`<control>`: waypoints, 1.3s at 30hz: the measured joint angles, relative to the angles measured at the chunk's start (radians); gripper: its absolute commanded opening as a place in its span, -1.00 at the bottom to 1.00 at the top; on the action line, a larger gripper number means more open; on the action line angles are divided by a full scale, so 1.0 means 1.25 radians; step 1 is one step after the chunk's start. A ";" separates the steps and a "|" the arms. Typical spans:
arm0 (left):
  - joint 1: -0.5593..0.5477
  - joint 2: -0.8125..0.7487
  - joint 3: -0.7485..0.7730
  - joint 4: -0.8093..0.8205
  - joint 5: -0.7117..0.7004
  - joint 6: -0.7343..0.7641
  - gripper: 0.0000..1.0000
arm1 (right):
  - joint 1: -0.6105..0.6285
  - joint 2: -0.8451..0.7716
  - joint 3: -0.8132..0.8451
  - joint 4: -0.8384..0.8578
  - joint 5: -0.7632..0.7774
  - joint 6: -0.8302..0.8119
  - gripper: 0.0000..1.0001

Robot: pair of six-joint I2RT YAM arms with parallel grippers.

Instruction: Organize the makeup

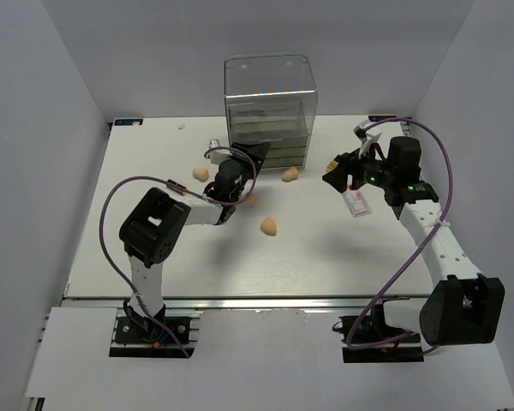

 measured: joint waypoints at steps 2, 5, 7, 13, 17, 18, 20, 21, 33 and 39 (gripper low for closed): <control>0.000 0.018 0.010 0.002 -0.020 -0.009 0.38 | 0.000 -0.002 -0.004 0.002 0.001 -0.001 0.36; 0.000 0.043 0.038 0.003 -0.043 -0.024 0.32 | 0.000 -0.008 -0.012 0.005 0.003 -0.002 0.37; 0.000 0.059 0.061 0.004 -0.054 -0.035 0.29 | 0.000 -0.011 -0.014 0.005 0.006 -0.003 0.37; 0.000 0.095 0.107 0.007 -0.078 -0.073 0.20 | 0.000 -0.026 -0.023 0.009 0.012 -0.006 0.37; 0.000 0.121 0.119 0.004 -0.090 -0.101 0.06 | 0.000 -0.027 -0.026 0.007 0.016 -0.013 0.38; 0.000 0.125 0.120 0.003 -0.094 -0.107 0.06 | 0.000 -0.027 -0.026 0.007 0.017 -0.015 0.38; 0.000 0.132 0.123 -0.002 -0.099 -0.119 0.01 | 0.000 -0.029 -0.027 0.008 0.018 -0.018 0.38; 0.001 0.134 0.126 -0.005 -0.103 -0.125 0.00 | 0.000 -0.030 -0.028 0.008 0.018 -0.019 0.38; 0.005 0.164 0.191 -0.030 -0.110 -0.162 -0.29 | 0.000 -0.047 -0.040 0.008 0.019 -0.028 0.39; 0.006 0.167 0.192 -0.016 -0.110 -0.181 -0.64 | 0.000 -0.053 -0.040 0.008 0.020 -0.035 0.38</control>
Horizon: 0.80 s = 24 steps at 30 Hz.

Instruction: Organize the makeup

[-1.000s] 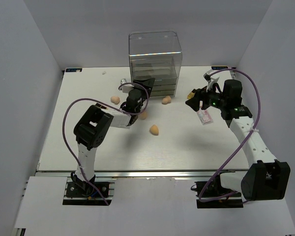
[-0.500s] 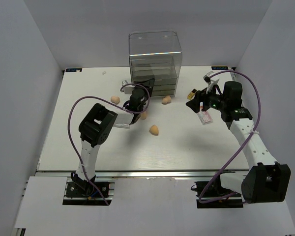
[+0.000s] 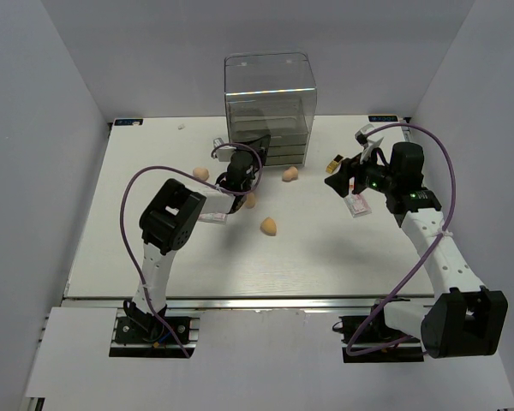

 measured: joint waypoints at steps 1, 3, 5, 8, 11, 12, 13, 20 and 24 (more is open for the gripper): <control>0.000 0.000 0.000 0.001 0.000 -0.002 -0.67 | 0.000 -0.001 0.000 0.000 0.000 -0.001 0.38; 0.000 0.000 0.000 0.003 0.000 -0.004 -0.76 | 0.000 -0.002 0.000 0.000 0.001 -0.003 0.39; 0.000 0.000 -0.004 0.010 0.002 -0.004 -0.89 | 0.000 -0.004 0.000 0.000 0.001 -0.005 0.39; 0.002 0.000 -0.013 0.027 0.008 0.003 -1.00 | 0.000 -0.004 0.000 0.000 0.001 -0.006 0.39; 0.005 -0.002 -0.027 0.051 0.020 0.019 -1.00 | 0.000 -0.004 0.000 0.000 0.001 -0.005 0.39; 0.005 -0.003 -0.034 0.058 0.022 0.024 -1.00 | 0.000 -0.004 0.000 0.001 0.001 -0.003 0.39; 0.005 -0.005 -0.041 0.067 0.025 0.027 -1.00 | 0.000 -0.004 -0.001 0.001 0.001 -0.002 0.39; 0.005 -0.034 -0.097 0.104 0.041 0.050 -1.00 | 0.000 0.007 0.001 0.004 0.001 0.033 0.39; 0.003 -0.050 -0.116 0.104 0.044 0.060 -1.00 | 0.000 0.039 0.022 0.005 -0.001 0.067 0.39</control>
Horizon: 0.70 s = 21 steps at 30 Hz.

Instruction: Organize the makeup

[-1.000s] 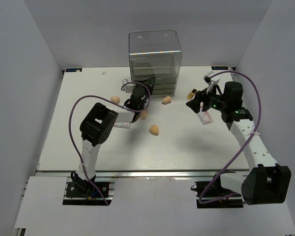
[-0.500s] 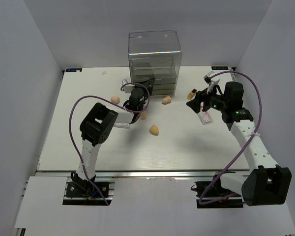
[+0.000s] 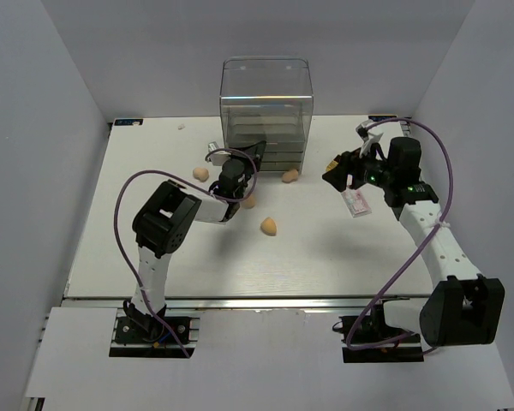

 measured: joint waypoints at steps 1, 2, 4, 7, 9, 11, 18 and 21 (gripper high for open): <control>-0.001 -0.003 -0.004 0.000 0.002 0.002 -1.00 | 0.000 0.010 0.009 0.004 -0.001 0.015 0.39; -0.001 -0.006 -0.008 0.000 0.003 0.003 -1.00 | 0.000 0.022 0.019 0.009 -0.001 0.031 0.40; -0.001 -0.012 -0.015 0.000 0.007 0.004 -1.00 | 0.000 0.046 0.041 0.019 -0.003 0.064 0.40; -0.002 -0.022 -0.027 -0.001 0.014 0.009 -1.00 | 0.000 0.090 0.079 0.040 -0.010 0.122 0.40; -0.002 -0.024 -0.030 -0.002 0.017 0.010 -1.00 | 0.000 0.117 0.098 0.053 -0.016 0.152 0.40; -0.002 -0.025 -0.030 -0.002 0.018 0.010 -1.00 | 0.000 0.139 0.111 0.061 -0.020 0.173 0.40; -0.002 -0.025 -0.030 -0.002 0.020 0.005 -1.00 | 0.000 0.161 0.115 0.073 -0.027 0.201 0.40; -0.002 -0.026 -0.030 -0.004 0.025 0.003 -1.00 | 0.000 0.161 0.115 0.075 -0.031 0.204 0.40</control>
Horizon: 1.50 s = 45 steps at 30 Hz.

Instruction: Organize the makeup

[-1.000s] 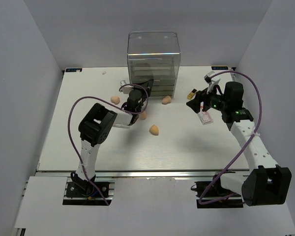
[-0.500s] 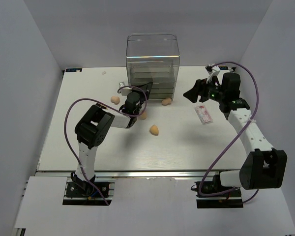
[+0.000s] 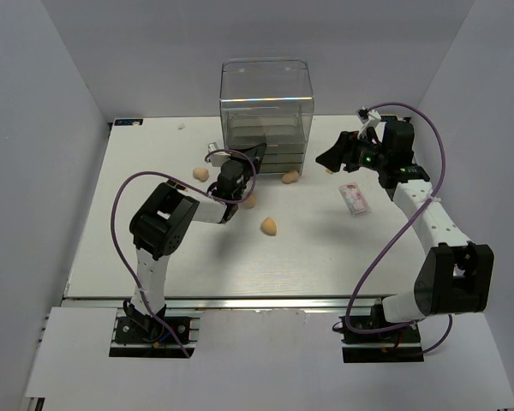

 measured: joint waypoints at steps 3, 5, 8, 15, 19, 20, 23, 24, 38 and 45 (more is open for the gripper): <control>0.000 -0.011 0.000 -0.015 0.013 -0.006 -1.00 | 0.000 0.000 0.000 0.000 -0.004 0.002 0.40; -0.001 -0.031 -0.001 -0.029 0.028 -0.014 -1.00 | 0.000 0.000 0.000 0.000 -0.008 0.002 0.40; -0.005 -0.063 -0.008 -0.045 0.052 -0.025 -1.00 | 0.000 0.000 0.000 0.000 -0.012 0.002 0.40; -0.011 -0.110 -0.023 -0.044 0.077 -0.055 -1.00 | 0.000 0.001 0.000 0.000 -0.017 0.004 0.42; -0.010 -0.113 -0.029 -0.039 0.085 -0.063 -1.00 | 0.000 0.012 0.001 0.021 -0.033 0.023 0.44; -0.010 -0.113 -0.030 -0.038 0.087 -0.064 -1.00 | 0.000 0.019 0.004 0.025 -0.038 0.032 0.44; -0.010 -0.114 -0.031 -0.035 0.094 -0.066 -1.00 | 0.000 0.052 0.033 0.039 -0.049 0.059 0.44; -0.010 -0.116 -0.031 -0.035 0.095 -0.066 -1.00 | 0.000 0.066 0.046 0.042 -0.051 0.065 0.44; -0.013 -0.181 -0.032 -0.035 0.133 -0.060 -1.00 | 0.002 0.192 0.181 0.074 -0.073 0.128 0.42; -0.013 -0.182 -0.032 -0.037 0.136 -0.060 -1.00 | 0.003 0.240 0.238 0.114 -0.108 0.167 0.32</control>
